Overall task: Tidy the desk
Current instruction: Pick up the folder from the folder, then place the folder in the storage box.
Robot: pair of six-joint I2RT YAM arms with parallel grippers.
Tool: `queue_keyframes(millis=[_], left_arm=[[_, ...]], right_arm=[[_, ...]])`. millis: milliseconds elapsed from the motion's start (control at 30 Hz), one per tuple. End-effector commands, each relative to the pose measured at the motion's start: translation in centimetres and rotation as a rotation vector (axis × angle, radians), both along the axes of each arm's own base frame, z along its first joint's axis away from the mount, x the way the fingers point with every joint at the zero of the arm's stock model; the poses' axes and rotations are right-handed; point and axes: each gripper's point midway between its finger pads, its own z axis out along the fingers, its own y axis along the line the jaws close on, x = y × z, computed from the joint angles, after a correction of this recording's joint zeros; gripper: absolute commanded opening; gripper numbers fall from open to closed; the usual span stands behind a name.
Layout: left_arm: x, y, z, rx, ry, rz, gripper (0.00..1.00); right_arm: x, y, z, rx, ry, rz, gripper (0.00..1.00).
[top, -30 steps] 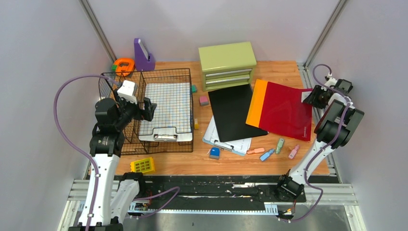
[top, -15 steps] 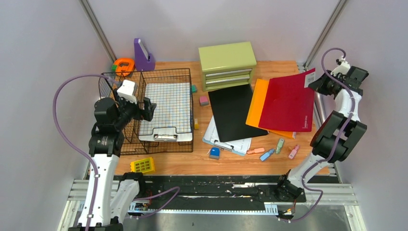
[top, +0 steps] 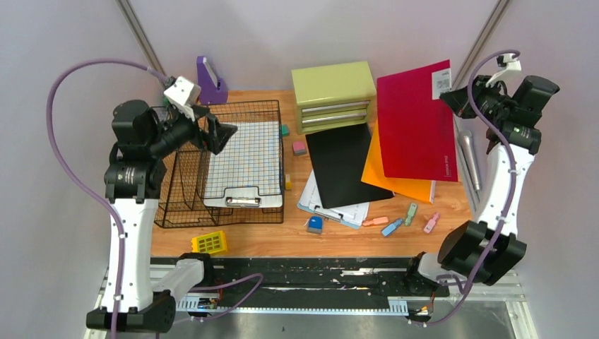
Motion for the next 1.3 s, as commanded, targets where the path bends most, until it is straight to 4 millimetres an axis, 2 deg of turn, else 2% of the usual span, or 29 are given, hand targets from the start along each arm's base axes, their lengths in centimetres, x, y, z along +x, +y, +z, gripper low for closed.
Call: queue_keyframes(millis=[0,100,200,233,267,300,333,433,467,600,767,800,900,1033,1267], left_arm=[[-0.8,-3.7,2.1,-0.111,0.093,-0.175,1.0],[0.2,-5.8,2.4,-0.141,0.138,-0.236,1.0],[0.2,-8.6,3.6,-0.153,0.129,-0.315,1.0],[0.7,-9.3,3.7,-0.15,0.129,-0.333,1.0],[0.2,-10.3,4.9,-0.14,0.091,-0.366,1.0],[0.8,-11.0,4.8,-0.13,0.097,-0.378,1.0],[0.8,-12.0,5.8,-0.108,0.056,-0.409,1.0],[0.8,-13.9,6.9,-0.04,-0.002,-0.478,1.0],[0.6,-14.7,7.6,-0.004,-0.054,-0.515,1.0],[-0.9,-16.3,7.9,0.132,-0.199,-0.623,1.0],[-2.9,-18.6,6.1,0.362,-0.389,-0.75,1.0],[-2.8,-19.0,5.4,0.385,-0.379,-0.763,1.0],[-3.4,-20.2,4.9,0.407,-0.396,-0.824,1.0],[-4.2,-21.1,3.6,0.413,-0.387,-0.901,1.0],[-5.5,-22.5,0.8,0.393,-0.314,-1.033,1.0]], right_arm=[[-4.2,6.1,7.6,-0.022,-0.177,0.191,0.0],[-6.2,9.3,10.1,-0.052,-0.247,0.268,0.0],[-8.2,12.1,12.0,-0.075,-0.309,0.356,0.0],[-8.9,13.1,12.5,-0.085,-0.33,0.395,0.0],[-9.7,14.0,12.9,-0.097,-0.352,0.434,0.0],[-10.6,14.9,13.2,-0.106,-0.373,0.478,0.0],[-11.2,15.6,13.5,-0.117,-0.391,0.512,0.0],[-12.9,17.2,13.4,-0.126,-0.413,0.606,0.0],[-13.2,17.7,13.2,-0.124,-0.411,0.629,0.0],[-14.4,19.7,11.6,-0.136,-0.393,0.723,0.0],[-16.2,23.3,8.8,-0.173,-0.369,0.85,0.0],[-16.4,23.9,8.2,-0.185,-0.361,0.866,0.0],[-17.7,26.0,6.4,-0.217,-0.351,0.938,0.0],[-18.2,27.0,4.9,-0.235,-0.326,0.982,0.0],[-19.7,28.2,4.2,-0.256,-0.335,1.049,0.0]])
